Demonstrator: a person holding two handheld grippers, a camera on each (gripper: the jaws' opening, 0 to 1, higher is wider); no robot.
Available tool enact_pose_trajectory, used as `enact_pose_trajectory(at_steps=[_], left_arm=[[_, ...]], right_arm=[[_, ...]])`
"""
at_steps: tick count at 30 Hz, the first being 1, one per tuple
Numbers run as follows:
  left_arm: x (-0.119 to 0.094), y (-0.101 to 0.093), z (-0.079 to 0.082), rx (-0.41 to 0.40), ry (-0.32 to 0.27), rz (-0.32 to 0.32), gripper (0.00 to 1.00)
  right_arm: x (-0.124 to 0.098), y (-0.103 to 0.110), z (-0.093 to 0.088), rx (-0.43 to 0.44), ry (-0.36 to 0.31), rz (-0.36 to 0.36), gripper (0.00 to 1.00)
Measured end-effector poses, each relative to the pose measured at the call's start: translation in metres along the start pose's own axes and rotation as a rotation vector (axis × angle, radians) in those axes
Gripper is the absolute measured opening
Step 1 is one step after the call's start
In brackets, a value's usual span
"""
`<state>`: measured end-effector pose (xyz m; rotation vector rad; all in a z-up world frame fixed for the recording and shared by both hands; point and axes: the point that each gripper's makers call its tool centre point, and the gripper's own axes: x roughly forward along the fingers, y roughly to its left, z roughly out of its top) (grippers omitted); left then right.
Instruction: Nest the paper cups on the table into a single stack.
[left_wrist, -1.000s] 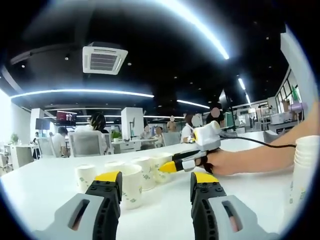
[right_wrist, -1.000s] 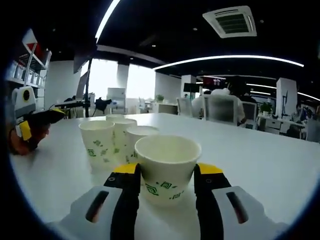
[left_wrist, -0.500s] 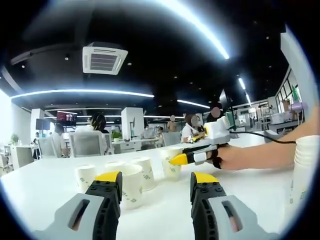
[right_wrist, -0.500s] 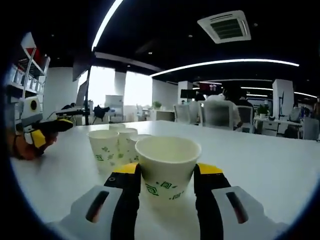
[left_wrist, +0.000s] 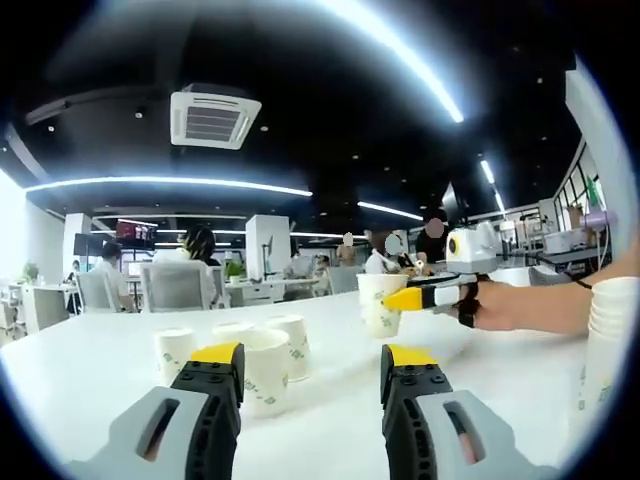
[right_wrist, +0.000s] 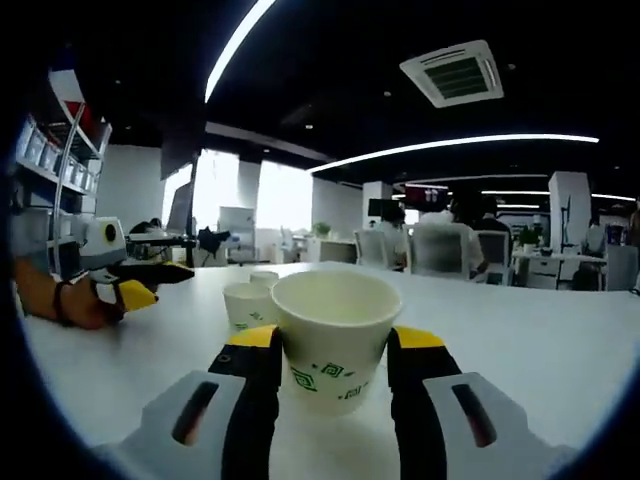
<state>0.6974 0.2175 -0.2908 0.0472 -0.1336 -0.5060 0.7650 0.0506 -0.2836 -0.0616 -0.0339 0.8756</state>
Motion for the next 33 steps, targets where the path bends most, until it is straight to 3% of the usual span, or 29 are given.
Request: enact_pose_trajectory(at_steps=[5, 26, 33], left_arm=[[0.000, -0.002, 0.000, 0.006, 0.002, -0.007, 0.59], [-0.001, -0.005, 0.002, 0.007, -0.002, -0.013, 0.58], [-0.001, -0.005, 0.002, 0.005, -0.001, -0.012, 0.58]], right_arm=[[-0.009, 0.005, 0.009, -0.003, -0.018, 0.013, 0.45], [-0.049, 0.080, 0.045, -0.057, -0.080, 0.151, 0.44], [-0.064, 0.091, 0.060, -0.037, -0.111, 0.167, 0.44]])
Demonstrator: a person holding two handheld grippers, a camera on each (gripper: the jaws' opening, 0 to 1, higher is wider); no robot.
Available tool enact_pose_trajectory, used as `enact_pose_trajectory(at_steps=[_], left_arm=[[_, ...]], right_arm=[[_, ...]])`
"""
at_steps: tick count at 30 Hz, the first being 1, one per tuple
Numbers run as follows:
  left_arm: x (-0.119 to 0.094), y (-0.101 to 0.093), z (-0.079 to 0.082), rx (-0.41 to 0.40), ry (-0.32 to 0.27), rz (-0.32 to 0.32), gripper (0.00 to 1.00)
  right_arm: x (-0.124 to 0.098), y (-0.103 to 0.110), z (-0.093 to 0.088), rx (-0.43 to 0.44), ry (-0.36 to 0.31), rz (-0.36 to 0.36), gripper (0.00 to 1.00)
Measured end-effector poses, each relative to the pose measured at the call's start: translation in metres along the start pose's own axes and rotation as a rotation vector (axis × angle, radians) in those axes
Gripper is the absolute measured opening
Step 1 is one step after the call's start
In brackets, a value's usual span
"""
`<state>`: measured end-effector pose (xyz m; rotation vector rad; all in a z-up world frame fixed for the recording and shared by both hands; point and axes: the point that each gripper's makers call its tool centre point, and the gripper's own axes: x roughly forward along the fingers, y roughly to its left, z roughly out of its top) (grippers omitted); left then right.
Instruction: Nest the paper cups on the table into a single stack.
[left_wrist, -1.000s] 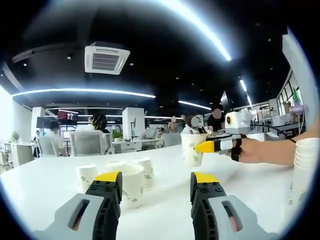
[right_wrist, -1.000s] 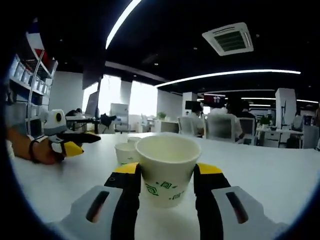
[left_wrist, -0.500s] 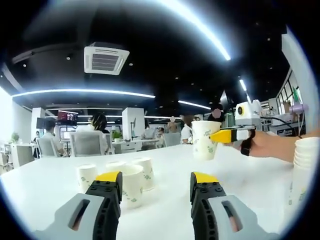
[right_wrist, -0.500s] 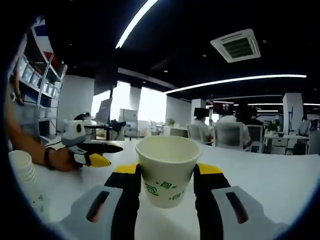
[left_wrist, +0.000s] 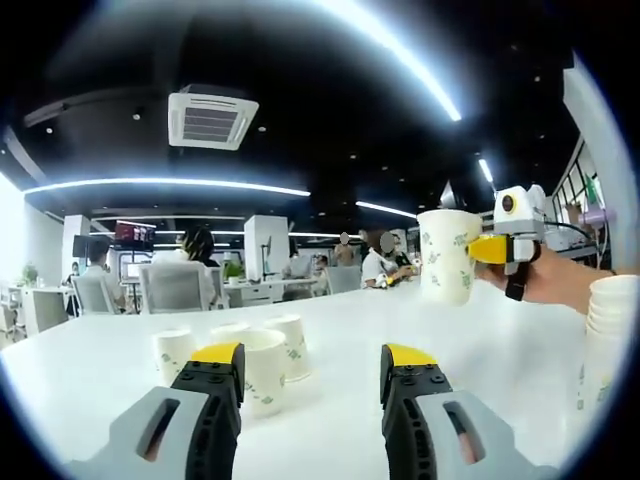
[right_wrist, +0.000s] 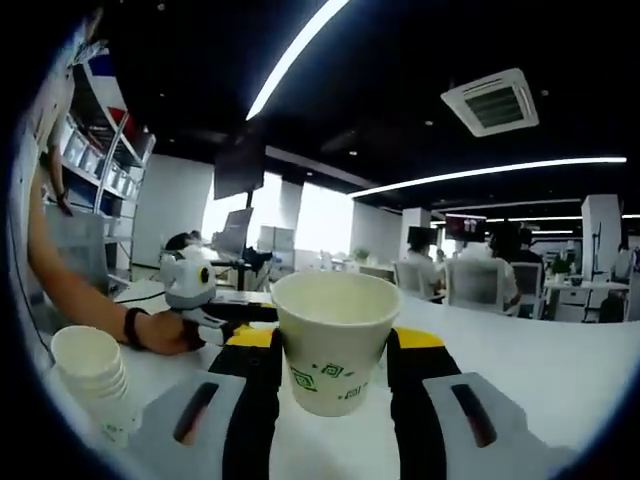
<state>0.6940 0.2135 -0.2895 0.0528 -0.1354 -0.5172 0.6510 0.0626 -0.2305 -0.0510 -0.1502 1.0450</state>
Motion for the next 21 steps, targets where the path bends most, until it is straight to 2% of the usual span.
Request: enact_pose_trajectory(at_steps=[15, 19, 21], left_arm=[[0.000, -0.001, -0.001, 0.000, 0.001, 0.000, 0.58], [0.001, 0.000, -0.001, 0.000, 0.001, -0.001, 0.58], [0.001, 0.000, -0.001, 0.000, 0.002, 0.000, 0.58]], right_arm=[[-0.022, 0.028, 0.017, 0.009, 0.022, 0.034, 0.44], [-0.031, 0.040, 0.030, 0.014, -0.002, 0.052, 0.44], [-0.036, 0.046, 0.038, -0.014, -0.004, 0.055, 0.44]])
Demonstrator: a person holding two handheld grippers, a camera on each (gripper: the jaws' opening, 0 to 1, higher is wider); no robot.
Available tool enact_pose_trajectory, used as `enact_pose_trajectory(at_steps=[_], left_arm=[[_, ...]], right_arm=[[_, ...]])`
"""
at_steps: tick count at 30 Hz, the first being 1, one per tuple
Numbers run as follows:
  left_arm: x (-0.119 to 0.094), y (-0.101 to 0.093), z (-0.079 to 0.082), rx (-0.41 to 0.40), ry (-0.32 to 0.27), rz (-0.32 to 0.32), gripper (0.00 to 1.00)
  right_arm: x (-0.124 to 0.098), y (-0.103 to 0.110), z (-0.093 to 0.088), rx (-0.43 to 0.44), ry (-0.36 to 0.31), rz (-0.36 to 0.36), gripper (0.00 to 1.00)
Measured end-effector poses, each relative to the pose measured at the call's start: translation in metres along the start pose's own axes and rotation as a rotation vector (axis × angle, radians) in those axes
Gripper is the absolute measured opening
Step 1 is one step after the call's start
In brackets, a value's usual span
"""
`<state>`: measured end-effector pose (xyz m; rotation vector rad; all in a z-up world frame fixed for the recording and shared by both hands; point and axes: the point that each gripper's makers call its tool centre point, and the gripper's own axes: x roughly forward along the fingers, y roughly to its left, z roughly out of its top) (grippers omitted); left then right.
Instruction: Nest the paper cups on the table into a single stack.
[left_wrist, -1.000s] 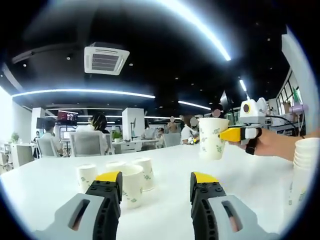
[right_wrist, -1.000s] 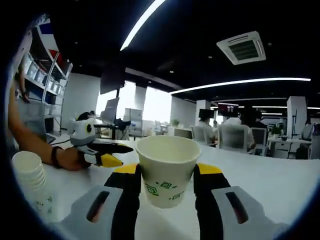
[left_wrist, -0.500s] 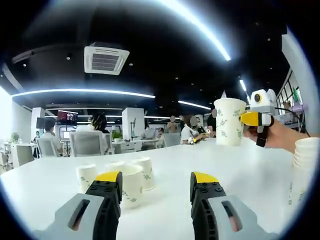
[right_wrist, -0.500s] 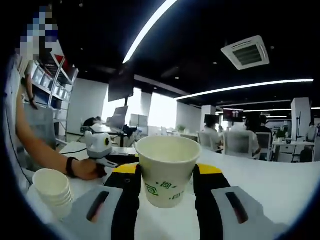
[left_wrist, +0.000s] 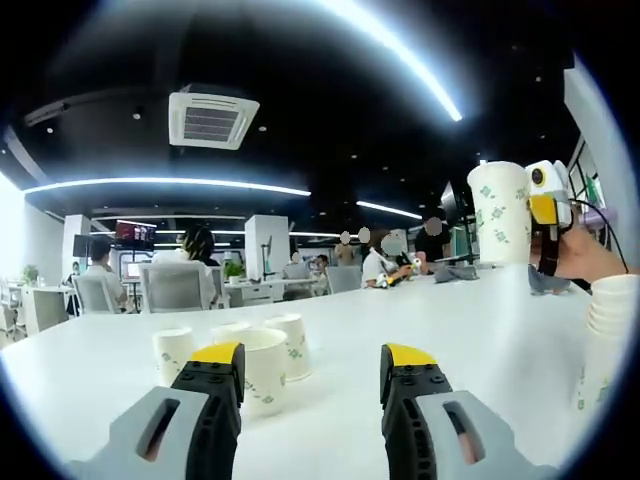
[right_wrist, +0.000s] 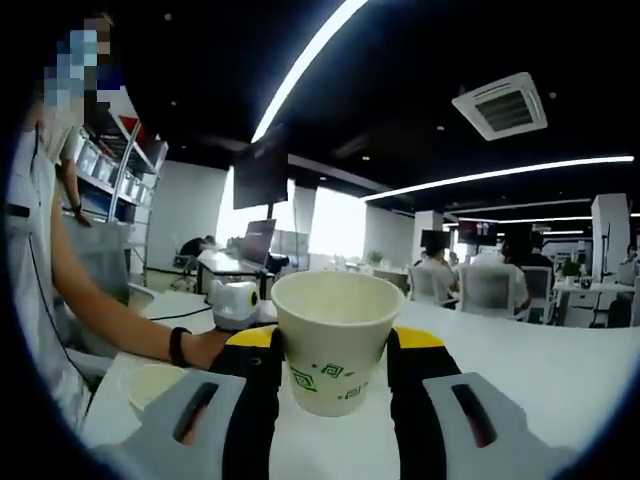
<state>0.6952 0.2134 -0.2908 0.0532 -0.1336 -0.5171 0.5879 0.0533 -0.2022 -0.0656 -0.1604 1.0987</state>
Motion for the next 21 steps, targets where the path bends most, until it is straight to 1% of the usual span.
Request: enact_pose_trajectory(at_steps=[5, 8, 12, 18, 21], left_arm=[[0.001, 0.002, 0.000, -0.002, -0.001, 0.001, 0.58], [0.001, 0.001, 0.000, 0.000, -0.002, 0.000, 0.58], [0.000, 0.002, 0.000, -0.001, -0.003, 0.003, 0.58], [-0.001, 0.005, -0.001, -0.006, -0.003, 0.012, 0.58], [0.000, 0.008, 0.000, -0.007, -0.006, 0.015, 0.58]], right_arm=[[-0.009, 0.009, 0.016, -0.018, -0.014, 0.008, 0.44], [-0.013, 0.018, 0.023, -0.008, -0.037, 0.027, 0.44], [-0.017, 0.029, 0.026, -0.008, -0.047, 0.043, 0.44], [-0.025, 0.047, 0.032, 0.027, -0.074, 0.076, 0.44], [-0.029, 0.058, 0.032, 0.027, -0.074, 0.083, 0.44]])
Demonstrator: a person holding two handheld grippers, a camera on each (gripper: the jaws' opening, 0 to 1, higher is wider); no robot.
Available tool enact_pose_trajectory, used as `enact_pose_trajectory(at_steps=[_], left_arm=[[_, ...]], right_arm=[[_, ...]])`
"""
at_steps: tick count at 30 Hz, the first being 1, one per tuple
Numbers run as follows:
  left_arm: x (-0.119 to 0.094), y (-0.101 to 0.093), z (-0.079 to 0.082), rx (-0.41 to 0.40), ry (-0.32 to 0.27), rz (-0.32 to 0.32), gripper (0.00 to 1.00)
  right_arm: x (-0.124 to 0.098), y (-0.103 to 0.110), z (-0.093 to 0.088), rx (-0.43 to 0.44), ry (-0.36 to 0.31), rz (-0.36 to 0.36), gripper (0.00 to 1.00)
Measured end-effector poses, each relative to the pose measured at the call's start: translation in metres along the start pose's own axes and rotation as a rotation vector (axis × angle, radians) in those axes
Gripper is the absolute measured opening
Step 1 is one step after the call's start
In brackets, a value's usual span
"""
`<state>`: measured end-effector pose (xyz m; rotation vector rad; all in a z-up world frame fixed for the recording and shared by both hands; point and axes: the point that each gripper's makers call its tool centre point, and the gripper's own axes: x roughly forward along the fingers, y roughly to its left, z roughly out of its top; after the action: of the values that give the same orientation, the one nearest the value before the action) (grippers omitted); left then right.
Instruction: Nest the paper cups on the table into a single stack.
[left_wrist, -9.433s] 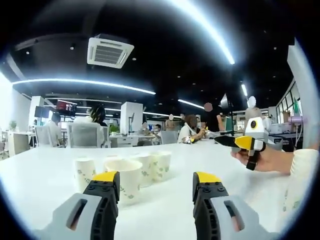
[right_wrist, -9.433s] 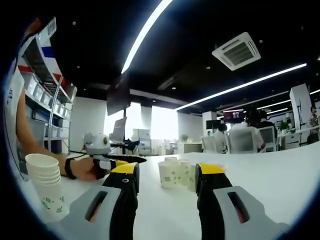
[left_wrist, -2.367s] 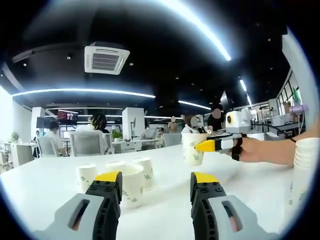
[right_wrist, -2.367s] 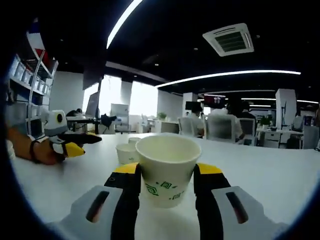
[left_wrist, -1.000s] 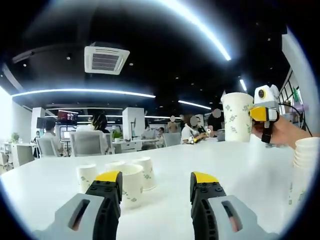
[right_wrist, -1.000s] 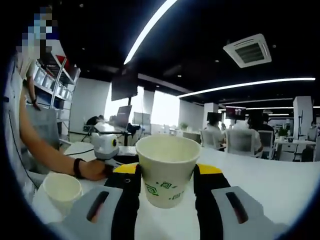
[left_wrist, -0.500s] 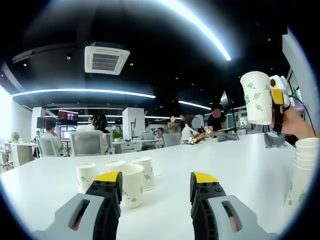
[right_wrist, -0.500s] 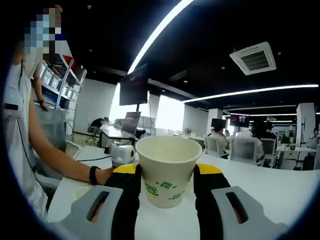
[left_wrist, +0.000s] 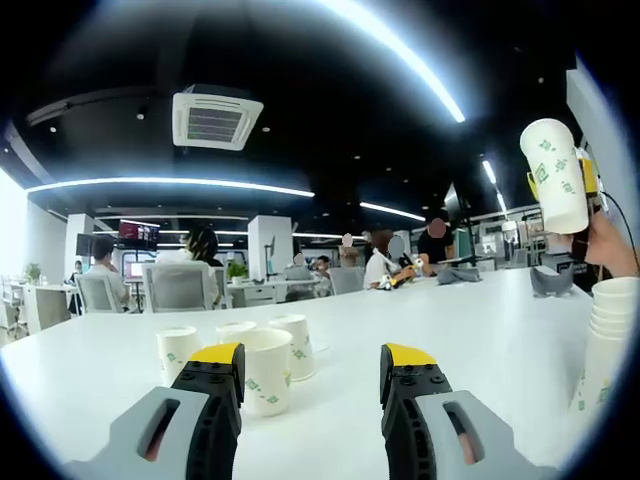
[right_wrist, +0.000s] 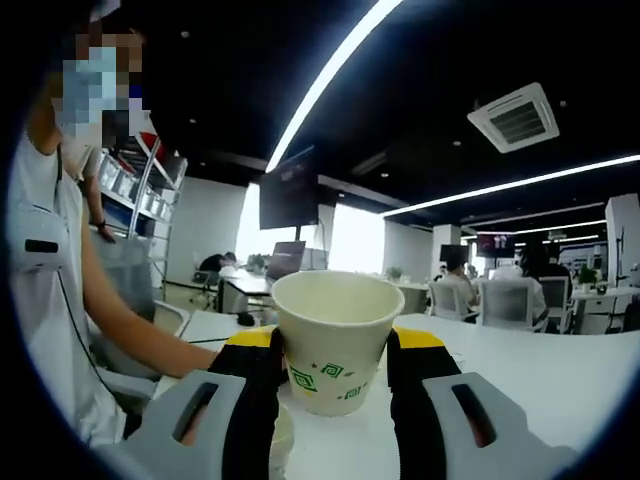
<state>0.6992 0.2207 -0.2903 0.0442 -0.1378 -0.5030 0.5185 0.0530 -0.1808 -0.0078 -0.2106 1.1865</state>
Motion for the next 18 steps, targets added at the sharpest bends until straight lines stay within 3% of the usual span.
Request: enact_pose_trajectory(at_steps=[7, 18], left_arm=[[0.000, -0.002, 0.000, 0.004, 0.003, -0.005, 0.58], [-0.002, -0.003, 0.001, 0.001, 0.001, -0.003, 0.58]], right_arm=[[0.003, 0.027, -0.002, 0.014, 0.003, 0.049, 0.44], [0.012, 0.056, -0.038, 0.015, 0.081, 0.112, 0.44]])
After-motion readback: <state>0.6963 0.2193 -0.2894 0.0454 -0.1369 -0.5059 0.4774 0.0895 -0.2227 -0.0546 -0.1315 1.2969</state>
